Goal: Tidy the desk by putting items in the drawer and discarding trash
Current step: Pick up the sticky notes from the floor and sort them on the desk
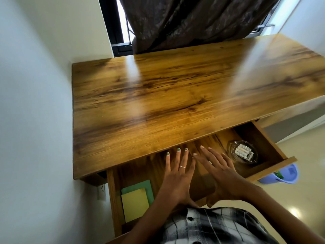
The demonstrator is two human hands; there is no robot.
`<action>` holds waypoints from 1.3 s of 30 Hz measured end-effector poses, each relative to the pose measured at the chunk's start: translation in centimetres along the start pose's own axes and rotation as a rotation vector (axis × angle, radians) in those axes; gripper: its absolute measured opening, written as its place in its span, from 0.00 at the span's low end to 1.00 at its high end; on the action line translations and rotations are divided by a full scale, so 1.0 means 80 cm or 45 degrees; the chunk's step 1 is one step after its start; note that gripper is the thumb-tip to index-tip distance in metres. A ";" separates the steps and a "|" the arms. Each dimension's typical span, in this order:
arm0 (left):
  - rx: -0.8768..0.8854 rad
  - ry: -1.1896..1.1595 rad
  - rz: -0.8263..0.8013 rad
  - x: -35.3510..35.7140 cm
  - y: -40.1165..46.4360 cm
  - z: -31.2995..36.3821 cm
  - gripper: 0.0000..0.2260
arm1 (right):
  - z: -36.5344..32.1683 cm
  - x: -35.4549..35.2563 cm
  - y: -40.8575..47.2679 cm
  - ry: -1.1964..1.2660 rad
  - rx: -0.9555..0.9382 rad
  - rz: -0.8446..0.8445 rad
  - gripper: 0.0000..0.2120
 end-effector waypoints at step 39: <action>-0.274 0.202 0.969 -0.032 -0.002 -0.104 0.20 | -0.025 -0.059 0.110 0.211 -0.090 0.859 0.29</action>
Point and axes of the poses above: each hand's wrist, its own y-axis towards the middle knuckle, its own x-axis out of the palm, z = x × y, the point moved 7 cm from there along y, towards the middle knuckle, and after that the axes turned 9 degrees about x, right-handed, at the moved point
